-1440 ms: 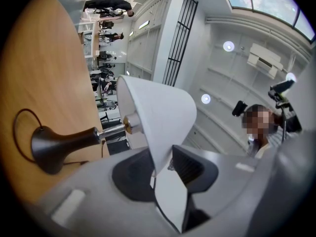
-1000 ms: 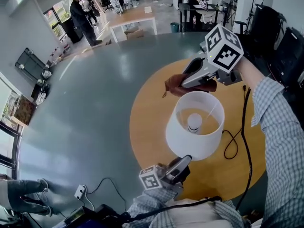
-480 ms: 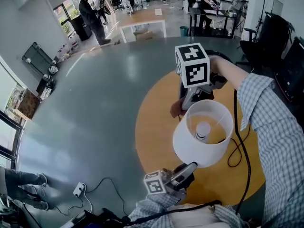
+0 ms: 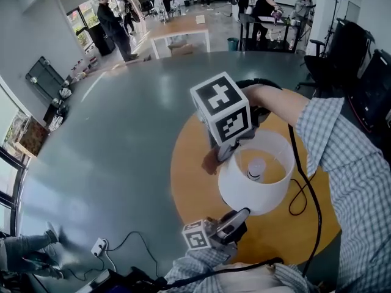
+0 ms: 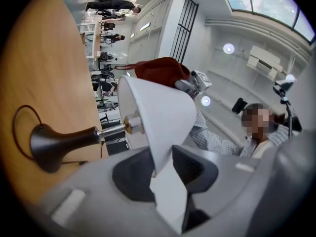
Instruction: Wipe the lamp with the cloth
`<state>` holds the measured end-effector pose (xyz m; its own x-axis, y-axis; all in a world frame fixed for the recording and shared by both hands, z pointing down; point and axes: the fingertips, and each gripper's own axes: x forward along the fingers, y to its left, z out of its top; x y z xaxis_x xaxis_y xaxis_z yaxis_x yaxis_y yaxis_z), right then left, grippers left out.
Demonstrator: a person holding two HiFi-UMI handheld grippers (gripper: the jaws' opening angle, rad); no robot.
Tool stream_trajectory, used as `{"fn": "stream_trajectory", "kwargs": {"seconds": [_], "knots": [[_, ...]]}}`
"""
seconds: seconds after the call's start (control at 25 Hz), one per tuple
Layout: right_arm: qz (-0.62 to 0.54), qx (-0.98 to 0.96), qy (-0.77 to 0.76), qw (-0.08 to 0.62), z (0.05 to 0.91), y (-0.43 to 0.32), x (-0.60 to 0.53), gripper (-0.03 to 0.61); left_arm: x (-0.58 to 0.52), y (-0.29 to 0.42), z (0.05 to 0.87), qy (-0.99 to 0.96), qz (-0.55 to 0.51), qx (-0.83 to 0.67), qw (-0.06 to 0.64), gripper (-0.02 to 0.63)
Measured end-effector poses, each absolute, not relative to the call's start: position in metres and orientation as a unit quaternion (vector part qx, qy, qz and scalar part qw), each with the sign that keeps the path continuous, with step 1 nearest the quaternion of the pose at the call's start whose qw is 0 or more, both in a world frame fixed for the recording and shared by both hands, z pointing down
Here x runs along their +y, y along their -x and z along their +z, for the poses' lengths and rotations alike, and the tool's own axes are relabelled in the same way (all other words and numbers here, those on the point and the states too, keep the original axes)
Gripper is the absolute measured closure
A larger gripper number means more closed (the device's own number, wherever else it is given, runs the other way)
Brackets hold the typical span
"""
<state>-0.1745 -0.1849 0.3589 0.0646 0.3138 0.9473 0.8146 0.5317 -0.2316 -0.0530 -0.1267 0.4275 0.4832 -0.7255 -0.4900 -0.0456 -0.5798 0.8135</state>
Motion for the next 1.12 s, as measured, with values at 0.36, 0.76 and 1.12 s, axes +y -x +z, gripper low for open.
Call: {"fn": "stream_trajectory", "kwargs": {"seconds": [0.36,0.76,1.12], "knots": [[-0.388,-0.581,0.464,0.545,0.359,0.159,-0.127,0.514,-0.125,0.053,0.429,-0.768,-0.443,-0.257,0.384,0.506],[-0.494,-0.593,0.471,0.428,0.337,0.124,-0.064,0.514,-0.123,0.057,0.431,-0.766,-0.445,-0.258,0.385,0.505],[-0.499,-0.654,0.384,0.420,0.333,0.063,-0.059,0.514,-0.124,0.060,0.436,-0.765,-0.442,-0.250,0.397,0.505]]}}
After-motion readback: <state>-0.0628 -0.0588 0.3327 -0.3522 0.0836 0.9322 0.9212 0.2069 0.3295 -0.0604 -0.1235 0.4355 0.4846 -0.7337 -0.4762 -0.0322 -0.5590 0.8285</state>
